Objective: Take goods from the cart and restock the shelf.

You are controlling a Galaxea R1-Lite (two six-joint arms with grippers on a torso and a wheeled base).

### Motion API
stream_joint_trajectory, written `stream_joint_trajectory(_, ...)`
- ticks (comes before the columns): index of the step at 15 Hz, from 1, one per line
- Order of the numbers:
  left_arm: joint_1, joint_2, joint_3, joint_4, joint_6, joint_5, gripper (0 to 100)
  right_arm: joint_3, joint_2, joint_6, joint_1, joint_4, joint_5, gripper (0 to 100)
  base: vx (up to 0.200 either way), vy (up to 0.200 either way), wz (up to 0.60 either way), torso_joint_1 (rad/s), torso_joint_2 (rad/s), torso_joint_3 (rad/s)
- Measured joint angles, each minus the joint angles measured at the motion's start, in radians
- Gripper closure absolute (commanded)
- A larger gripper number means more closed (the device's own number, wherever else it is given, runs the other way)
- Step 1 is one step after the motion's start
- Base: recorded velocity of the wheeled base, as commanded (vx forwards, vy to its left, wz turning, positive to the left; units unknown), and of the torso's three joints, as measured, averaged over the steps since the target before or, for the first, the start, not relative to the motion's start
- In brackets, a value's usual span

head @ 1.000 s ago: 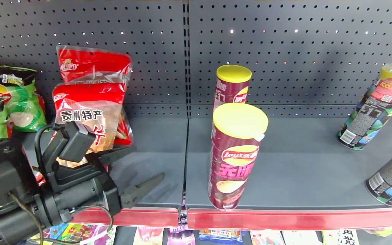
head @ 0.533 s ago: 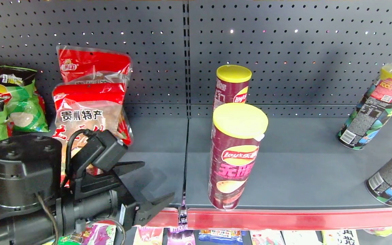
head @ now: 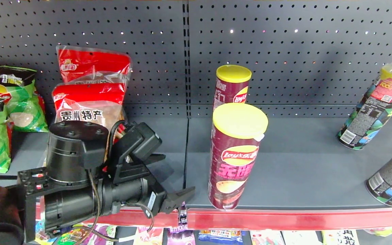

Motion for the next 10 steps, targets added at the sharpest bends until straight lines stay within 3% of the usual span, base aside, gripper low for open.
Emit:
stream_joint_trajectory(5, -0.008, 0.035, -0.004, 0.002, 0.033, -0.003, 0, 0.000, 0.000, -0.001, -0.001, 0.000, 0.000, 0, 0.000, 0.000, 0.00, 0.000, 0.00, 0.000)
stream_joint_trajectory(10, -0.022, 0.057, -0.014, 0.000, 0.039, -0.004, 0, 0.000, 0.000, -0.005, -0.001, 0.000, -0.001, 0, 0.000, 0.000, 0.00, 0.000, 0.00, 0.000)
